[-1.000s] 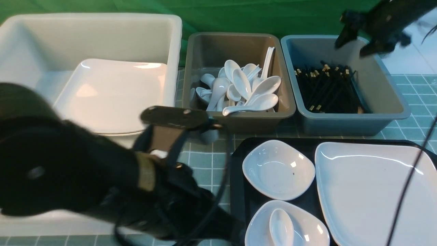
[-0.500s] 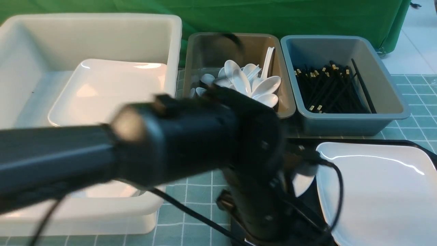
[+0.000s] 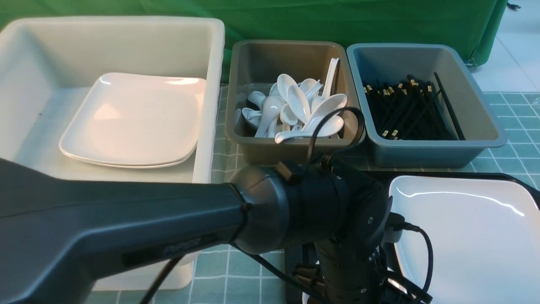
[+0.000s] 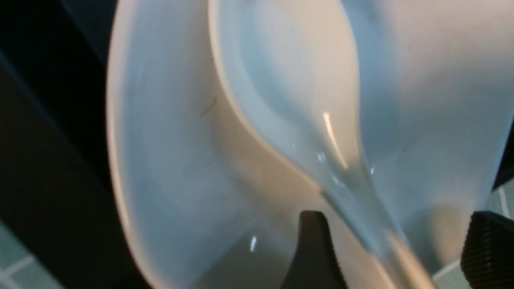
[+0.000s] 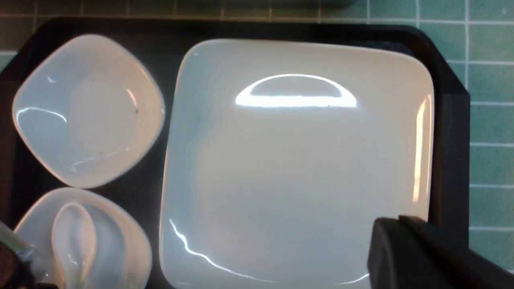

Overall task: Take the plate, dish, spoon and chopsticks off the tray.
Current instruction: Use the left arm to grab a soup spoon from the plate, then use the left arm to put the soup spoon into the small storage box in the middle

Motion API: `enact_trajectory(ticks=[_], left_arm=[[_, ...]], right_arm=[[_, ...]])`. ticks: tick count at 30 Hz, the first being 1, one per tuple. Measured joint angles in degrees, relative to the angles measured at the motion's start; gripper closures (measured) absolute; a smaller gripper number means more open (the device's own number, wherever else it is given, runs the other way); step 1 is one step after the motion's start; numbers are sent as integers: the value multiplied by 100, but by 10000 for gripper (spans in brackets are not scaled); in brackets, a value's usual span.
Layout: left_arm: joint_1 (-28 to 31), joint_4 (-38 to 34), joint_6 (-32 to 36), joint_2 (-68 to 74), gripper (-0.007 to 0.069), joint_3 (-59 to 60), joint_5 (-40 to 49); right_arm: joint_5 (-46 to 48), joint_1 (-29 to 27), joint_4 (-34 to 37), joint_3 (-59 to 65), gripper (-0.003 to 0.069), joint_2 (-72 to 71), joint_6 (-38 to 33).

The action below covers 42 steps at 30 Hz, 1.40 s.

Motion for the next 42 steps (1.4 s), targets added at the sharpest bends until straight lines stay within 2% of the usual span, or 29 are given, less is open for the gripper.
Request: enact_trajectory(ticks=[2, 5, 6, 9, 10, 19, 22, 24, 25, 31, 38, 42], left_arm=[[0, -7, -13, 67, 167, 0, -47], [0, -18, -19, 129, 237, 0, -59], [0, -18, -24, 141, 274, 0, -54], [0, 36, -44, 146, 488, 0, -11], [0, 76, -46, 128, 510, 0, -6], [6, 677, -16, -344, 508, -351, 500], [119, 1437, 23, -649, 508, -1017, 690], [342, 1665, 158, -688, 508, -1469, 644], [373, 1678, 175, -688, 508, -1519, 630], [1705, 1222, 1088, -150, 508, -2899, -336], [2479, 985, 1341, 622, 501, -3438, -947], [2791, 996, 1341, 872, 391, -3468, -970]], right_arm=[[-6, 0, 0, 0, 636, -35, 0], [0, 0, 0, 0, 636, -43, 0], [0, 0, 0, 0, 636, -43, 0], [0, 0, 0, 2, 636, -64, 0], [0, 0, -6, 2, 636, -74, 0], [5, 0, -6, 2, 627, -93, -7], [5, 0, -6, 2, 625, -130, -7], [5, 0, -6, 2, 624, -153, -7], [5, 0, -6, 2, 624, -153, -7], [5, 0, 21, 2, 624, -153, -7], [5, 0, 32, 2, 624, -153, -55], [5, 0, 32, 2, 624, -153, -155]])
